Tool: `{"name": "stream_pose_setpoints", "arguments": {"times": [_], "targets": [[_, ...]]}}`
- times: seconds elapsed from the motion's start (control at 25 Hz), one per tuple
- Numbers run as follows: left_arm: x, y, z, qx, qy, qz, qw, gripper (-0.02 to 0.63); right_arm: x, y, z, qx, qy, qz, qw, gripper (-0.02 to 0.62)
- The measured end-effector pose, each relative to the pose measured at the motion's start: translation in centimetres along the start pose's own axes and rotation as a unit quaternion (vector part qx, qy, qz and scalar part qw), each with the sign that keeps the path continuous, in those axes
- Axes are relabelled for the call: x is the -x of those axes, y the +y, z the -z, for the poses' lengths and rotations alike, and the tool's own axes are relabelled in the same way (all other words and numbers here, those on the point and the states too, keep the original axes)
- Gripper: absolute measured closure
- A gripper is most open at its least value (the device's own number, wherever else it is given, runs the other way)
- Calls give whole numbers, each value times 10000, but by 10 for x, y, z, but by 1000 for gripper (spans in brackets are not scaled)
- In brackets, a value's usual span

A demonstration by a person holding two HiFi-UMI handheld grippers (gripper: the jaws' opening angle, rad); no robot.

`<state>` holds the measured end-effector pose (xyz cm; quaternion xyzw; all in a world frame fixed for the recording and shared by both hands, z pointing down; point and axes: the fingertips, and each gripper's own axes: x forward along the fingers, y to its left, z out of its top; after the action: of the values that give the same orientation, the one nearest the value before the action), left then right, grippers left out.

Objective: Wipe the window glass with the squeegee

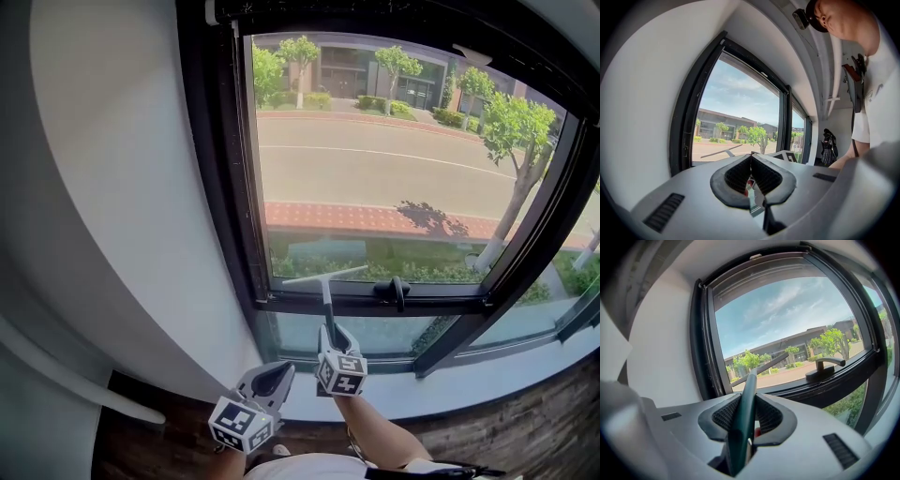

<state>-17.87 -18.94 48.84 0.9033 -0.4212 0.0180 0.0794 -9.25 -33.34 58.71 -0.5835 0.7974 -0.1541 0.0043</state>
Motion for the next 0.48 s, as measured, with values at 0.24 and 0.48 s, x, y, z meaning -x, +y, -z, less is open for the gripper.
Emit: {"name": "stream_pose_setpoints", "arguments": {"times": [0.24,0.48], "targets": [[4,0,7,62,23,133,9999,588,61,-4,-45,434,-551,-183,9974,495],[5,-12,30,117,146,606,9980,588,132,-17,-62,854,-802,176,9930,497]]}}
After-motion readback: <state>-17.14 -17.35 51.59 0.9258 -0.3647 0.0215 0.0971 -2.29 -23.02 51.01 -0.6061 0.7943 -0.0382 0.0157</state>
